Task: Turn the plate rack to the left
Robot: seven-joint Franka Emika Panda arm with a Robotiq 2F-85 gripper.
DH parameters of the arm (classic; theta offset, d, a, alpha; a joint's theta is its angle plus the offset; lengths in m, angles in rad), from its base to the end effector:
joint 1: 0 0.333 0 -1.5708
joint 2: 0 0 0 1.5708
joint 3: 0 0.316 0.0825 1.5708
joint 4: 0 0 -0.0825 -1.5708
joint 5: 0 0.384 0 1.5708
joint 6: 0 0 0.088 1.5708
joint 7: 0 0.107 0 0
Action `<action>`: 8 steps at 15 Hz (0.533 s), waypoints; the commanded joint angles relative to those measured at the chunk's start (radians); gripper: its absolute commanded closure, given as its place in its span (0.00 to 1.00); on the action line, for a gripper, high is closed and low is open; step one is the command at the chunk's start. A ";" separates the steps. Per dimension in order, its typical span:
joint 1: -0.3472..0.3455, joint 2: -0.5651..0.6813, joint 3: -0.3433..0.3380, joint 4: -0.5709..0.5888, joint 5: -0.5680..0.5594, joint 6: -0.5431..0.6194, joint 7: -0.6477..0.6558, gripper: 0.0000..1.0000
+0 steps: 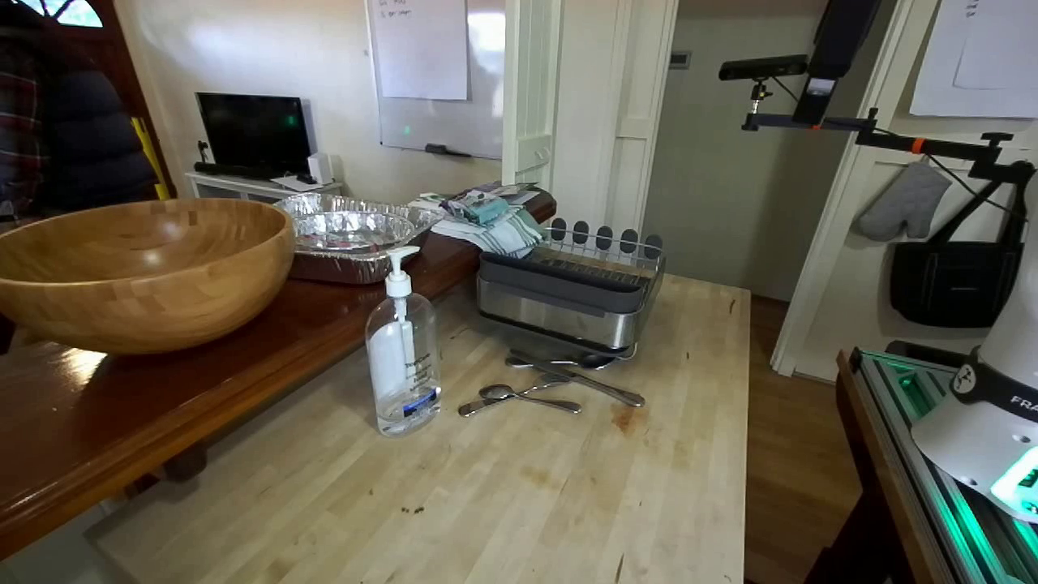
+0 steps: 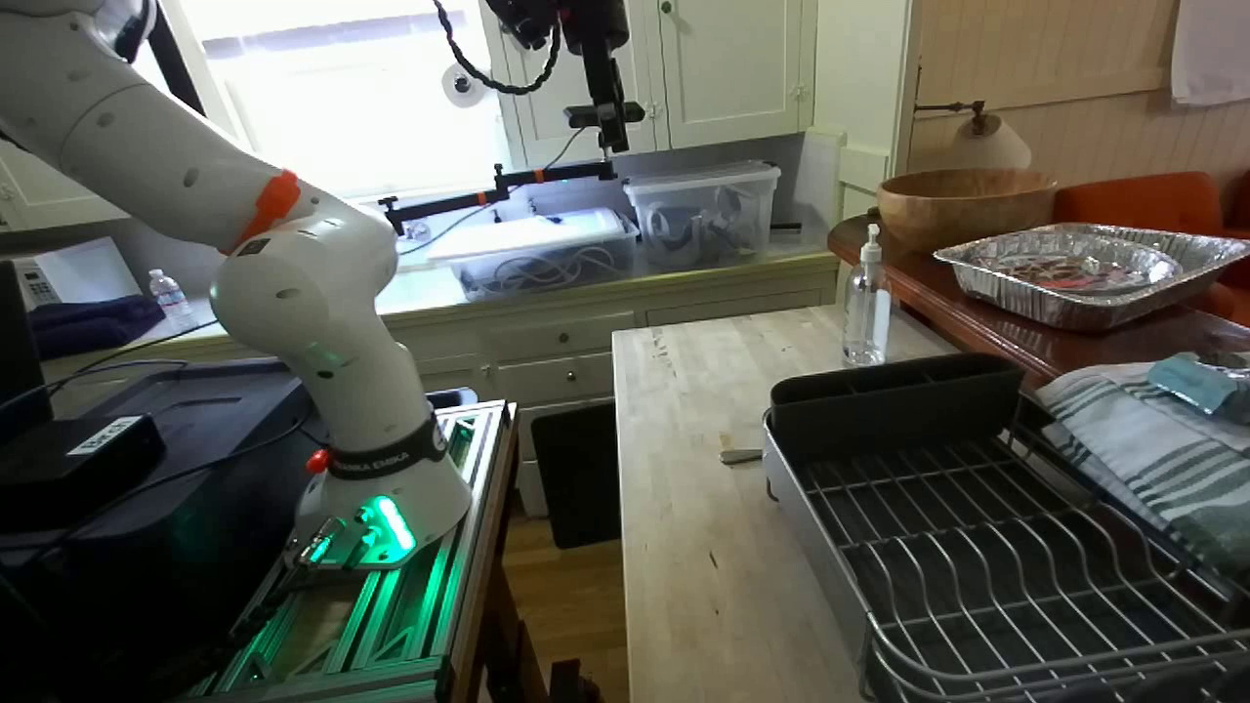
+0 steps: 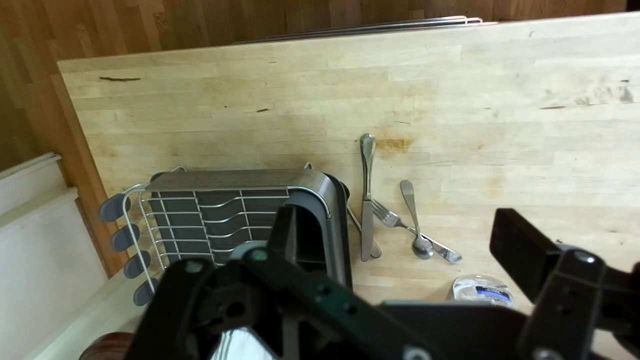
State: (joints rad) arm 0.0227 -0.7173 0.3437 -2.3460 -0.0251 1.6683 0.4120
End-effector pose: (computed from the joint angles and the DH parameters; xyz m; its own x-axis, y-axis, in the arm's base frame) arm 0.3138 0.1450 0.5667 0.9882 -0.1095 0.1067 -0.1310 -0.9663 0.2216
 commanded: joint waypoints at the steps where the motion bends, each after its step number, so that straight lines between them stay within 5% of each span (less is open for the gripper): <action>1: 0.021 0.006 -0.014 0.003 -0.011 -0.003 0.011 0.00; 8: -0.038 0.046 -0.077 -0.004 0.009 0.001 0.081 0.00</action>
State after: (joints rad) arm 0.0084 -0.7048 0.3109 -2.3469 -0.0276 1.6683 0.4494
